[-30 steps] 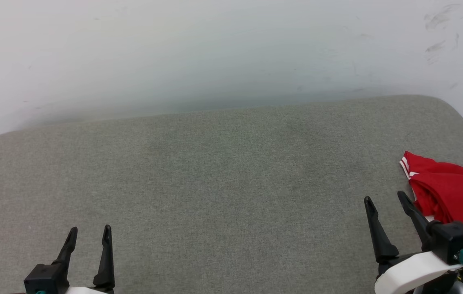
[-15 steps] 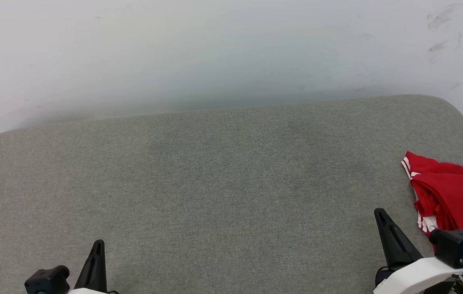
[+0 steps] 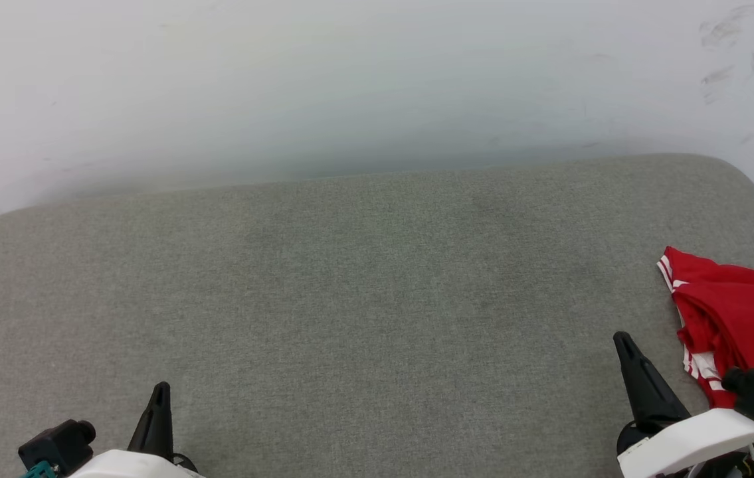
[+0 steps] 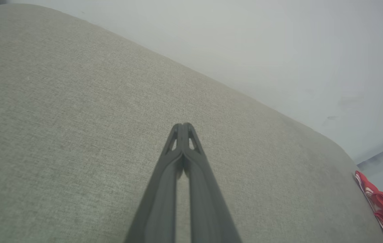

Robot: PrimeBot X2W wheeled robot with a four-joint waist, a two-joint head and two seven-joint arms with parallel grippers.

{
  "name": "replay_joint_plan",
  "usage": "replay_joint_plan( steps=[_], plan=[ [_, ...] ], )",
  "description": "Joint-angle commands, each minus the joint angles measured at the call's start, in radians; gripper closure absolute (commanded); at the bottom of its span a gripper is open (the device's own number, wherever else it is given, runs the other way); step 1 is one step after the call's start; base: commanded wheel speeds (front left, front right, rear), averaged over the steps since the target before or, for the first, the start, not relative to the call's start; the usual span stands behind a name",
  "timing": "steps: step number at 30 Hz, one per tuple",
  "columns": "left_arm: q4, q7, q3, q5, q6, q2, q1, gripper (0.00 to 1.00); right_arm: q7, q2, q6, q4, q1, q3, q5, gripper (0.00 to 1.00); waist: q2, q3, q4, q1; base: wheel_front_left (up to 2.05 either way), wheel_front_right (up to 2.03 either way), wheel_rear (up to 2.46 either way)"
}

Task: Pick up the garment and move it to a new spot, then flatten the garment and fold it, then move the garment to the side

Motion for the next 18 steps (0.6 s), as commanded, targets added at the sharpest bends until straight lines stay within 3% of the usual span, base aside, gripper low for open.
replay_joint_plan(
  steps=[1,18],
  plan=[
    [-0.007,0.007,0.011,-0.030,-0.008,-0.001,-0.030,1.00,-0.005,-0.009,0.000,-0.004,-0.033,-0.002,0.040,1.00,-0.0001,0.000,0.000,0.0000,0.00,0.00,0.00],
    [0.021,0.068,0.055,-0.236,-0.052,-0.042,-0.074,1.00,-0.002,-0.016,0.000,0.051,-0.067,-0.015,0.304,1.00,-0.0001,0.004,0.007,0.0000,0.00,0.00,0.00]
  ],
)
